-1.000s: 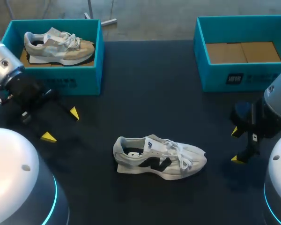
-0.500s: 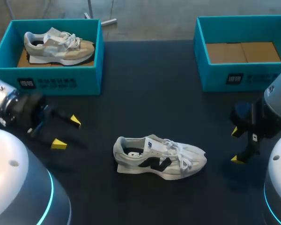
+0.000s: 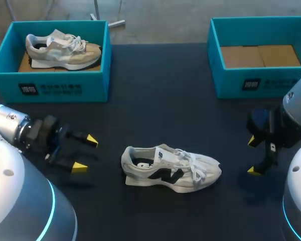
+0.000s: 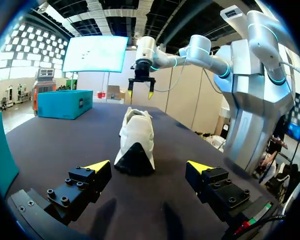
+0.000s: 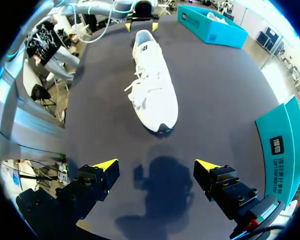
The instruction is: Take the shoe out of the shoebox, open the shoe tongue, remove and reinsert the insole, then place the shoe into the shoebox
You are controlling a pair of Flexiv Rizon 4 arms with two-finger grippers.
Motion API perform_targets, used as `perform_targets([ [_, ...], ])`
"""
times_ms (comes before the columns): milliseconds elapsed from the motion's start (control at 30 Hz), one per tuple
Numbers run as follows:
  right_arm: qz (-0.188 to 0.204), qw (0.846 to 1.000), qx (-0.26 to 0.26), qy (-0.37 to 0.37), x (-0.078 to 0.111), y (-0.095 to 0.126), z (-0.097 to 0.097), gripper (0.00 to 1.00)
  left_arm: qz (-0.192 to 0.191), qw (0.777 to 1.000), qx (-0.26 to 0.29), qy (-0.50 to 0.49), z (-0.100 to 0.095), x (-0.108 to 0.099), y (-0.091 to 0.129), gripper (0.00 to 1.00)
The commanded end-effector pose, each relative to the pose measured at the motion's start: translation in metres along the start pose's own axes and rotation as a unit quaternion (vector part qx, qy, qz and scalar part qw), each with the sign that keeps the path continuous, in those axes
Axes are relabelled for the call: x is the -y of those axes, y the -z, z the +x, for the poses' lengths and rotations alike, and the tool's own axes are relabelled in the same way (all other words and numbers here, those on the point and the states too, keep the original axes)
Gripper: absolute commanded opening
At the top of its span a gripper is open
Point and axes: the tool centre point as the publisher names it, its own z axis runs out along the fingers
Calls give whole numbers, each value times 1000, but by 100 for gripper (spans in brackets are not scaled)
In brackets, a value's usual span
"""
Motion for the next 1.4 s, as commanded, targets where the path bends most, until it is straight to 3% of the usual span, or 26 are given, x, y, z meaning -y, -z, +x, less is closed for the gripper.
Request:
perform_targets([
  [33,-1,1000,2,0,1,-1,1,100,12,1000,-1,8,-5,-10,1,100],
  [633,-1,1000,2,0,1,-1,1,100,47,999,3,-3,-15,-37,11,100],
  [967,-1,1000,2,0,1,-1,1,100,49,999,14,-8,-20,-42,-6,100],
  [1400,-1,1000,2,0,1,-1,1,100,56,998,21,-22,-24,-33,-37,100],
])
